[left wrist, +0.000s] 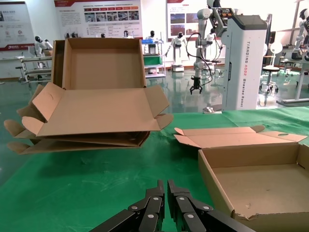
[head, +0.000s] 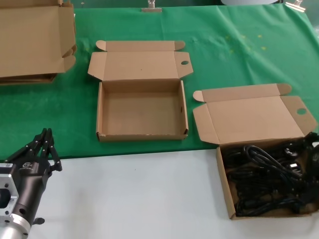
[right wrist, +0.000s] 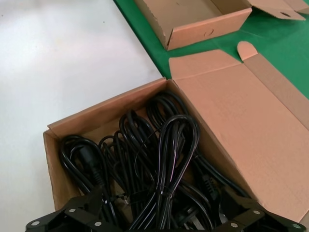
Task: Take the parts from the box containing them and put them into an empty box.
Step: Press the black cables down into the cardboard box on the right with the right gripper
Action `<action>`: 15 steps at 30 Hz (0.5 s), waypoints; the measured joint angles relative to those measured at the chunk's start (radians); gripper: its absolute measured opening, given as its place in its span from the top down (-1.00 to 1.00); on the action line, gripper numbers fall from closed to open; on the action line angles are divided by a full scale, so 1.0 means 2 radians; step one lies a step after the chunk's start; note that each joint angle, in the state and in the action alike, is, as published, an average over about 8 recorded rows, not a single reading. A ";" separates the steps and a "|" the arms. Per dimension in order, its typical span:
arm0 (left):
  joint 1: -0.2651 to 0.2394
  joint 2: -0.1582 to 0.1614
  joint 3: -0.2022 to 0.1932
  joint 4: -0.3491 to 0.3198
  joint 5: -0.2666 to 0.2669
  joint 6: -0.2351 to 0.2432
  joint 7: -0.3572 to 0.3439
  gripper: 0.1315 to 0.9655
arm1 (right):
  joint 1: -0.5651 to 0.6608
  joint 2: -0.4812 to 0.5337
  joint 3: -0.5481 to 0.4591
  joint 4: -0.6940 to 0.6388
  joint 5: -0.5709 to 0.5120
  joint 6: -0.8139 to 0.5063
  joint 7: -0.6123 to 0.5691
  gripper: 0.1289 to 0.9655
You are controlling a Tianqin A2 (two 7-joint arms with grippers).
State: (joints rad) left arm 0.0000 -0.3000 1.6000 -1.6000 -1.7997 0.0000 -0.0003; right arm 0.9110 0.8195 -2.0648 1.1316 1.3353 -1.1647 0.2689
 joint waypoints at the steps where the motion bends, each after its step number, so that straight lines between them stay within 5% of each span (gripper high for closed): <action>1: 0.000 0.000 0.000 0.000 0.000 0.000 0.000 0.90 | -0.001 0.000 0.001 0.000 0.000 0.000 -0.001 -1.00; 15: 0.000 0.000 0.000 0.000 0.000 0.000 0.000 0.90 | -0.015 0.002 0.008 0.002 -0.004 0.000 -0.006 -0.34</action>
State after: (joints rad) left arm 0.0000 -0.3000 1.6000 -1.6000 -1.7998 0.0000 -0.0003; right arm 0.8809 0.8237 -2.0491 1.1358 1.3273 -1.1647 0.2569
